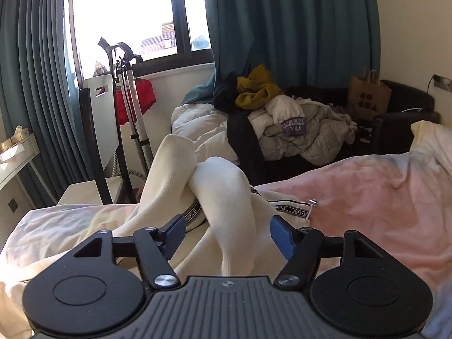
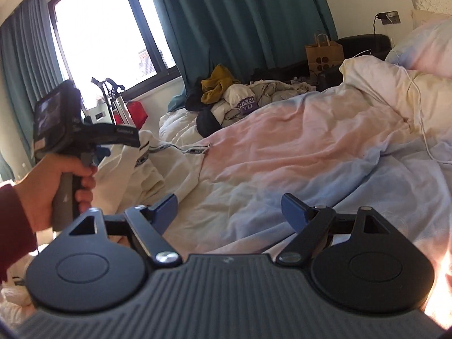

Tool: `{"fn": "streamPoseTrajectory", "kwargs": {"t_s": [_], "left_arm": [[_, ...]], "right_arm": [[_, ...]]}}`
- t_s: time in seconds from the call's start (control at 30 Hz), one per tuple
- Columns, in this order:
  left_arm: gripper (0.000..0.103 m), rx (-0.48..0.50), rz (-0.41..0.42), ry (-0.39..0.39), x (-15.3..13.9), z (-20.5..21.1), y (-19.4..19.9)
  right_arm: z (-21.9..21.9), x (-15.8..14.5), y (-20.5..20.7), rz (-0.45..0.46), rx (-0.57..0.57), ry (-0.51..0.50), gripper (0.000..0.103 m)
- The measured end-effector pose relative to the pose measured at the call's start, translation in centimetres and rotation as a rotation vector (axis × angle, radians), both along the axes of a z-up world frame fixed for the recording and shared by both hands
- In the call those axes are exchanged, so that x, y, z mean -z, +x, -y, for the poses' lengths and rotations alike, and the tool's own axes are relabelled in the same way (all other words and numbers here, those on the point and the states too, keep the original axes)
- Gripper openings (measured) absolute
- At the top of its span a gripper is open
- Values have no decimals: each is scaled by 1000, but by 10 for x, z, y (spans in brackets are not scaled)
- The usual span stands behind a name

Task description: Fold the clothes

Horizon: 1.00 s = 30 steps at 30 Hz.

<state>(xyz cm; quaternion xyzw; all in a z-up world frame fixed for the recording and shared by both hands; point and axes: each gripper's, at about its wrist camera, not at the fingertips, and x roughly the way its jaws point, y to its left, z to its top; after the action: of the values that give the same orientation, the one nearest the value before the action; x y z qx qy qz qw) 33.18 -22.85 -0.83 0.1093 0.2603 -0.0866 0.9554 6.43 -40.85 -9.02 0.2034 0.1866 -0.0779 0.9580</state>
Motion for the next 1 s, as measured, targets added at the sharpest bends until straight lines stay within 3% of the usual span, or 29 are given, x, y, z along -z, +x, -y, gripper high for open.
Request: {"fn": "streamPoseTrajectory", "kwargs": {"t_s": [0.07, 0.13, 0.23, 0.33, 0.6, 0.7, 0.83, 1.0], "left_arm": [[60, -30, -1, 45, 9, 12, 22], [29, -34, -8, 47, 16, 16, 32], [8, -6, 0, 20, 14, 16, 28], [6, 43, 30, 7, 1, 10, 7], [6, 176, 93, -83, -46, -66, -129], [6, 192, 69, -143, -45, -102, -179], [6, 202, 47, -220, -29, -151, -247], [6, 132, 18, -355, 5, -204, -279]], "right_arm": [[6, 13, 8, -28, 7, 34, 82], [14, 27, 15, -56, 20, 76, 82], [20, 37, 21, -65, 41, 117, 82], [23, 42, 24, -59, 52, 141, 82], [7, 20, 4, 54, 45, 91, 81], [7, 12, -3, 82, 22, 137, 81], [8, 6, -14, 108, -35, 272, 81], [7, 6, -13, 116, -95, 444, 78]]}}
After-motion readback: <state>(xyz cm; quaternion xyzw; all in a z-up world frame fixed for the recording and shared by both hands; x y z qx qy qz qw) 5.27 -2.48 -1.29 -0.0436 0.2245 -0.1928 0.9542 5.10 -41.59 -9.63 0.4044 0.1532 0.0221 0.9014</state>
